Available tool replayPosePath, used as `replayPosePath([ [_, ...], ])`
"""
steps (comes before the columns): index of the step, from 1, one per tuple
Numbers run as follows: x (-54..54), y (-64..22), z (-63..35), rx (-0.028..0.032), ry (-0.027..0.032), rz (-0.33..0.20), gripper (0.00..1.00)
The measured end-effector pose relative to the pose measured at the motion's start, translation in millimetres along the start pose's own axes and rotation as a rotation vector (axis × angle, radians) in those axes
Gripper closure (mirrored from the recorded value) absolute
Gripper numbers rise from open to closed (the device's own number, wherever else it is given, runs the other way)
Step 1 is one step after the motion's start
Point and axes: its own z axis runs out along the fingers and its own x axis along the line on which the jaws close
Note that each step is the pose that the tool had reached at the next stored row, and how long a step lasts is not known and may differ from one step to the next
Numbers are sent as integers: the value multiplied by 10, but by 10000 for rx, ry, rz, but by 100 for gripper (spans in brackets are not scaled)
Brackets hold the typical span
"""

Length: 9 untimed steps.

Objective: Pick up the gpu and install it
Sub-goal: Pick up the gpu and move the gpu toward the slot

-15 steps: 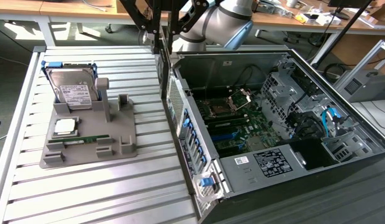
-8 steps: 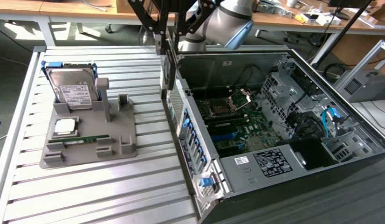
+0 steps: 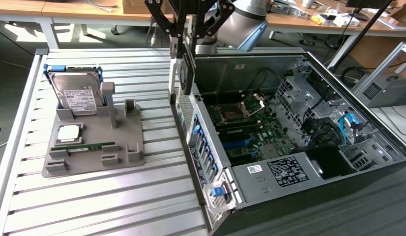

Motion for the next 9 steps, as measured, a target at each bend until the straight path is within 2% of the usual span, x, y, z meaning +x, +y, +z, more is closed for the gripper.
replayPosePath([
  [9,-132,1,11,14,14,-2,73],
])
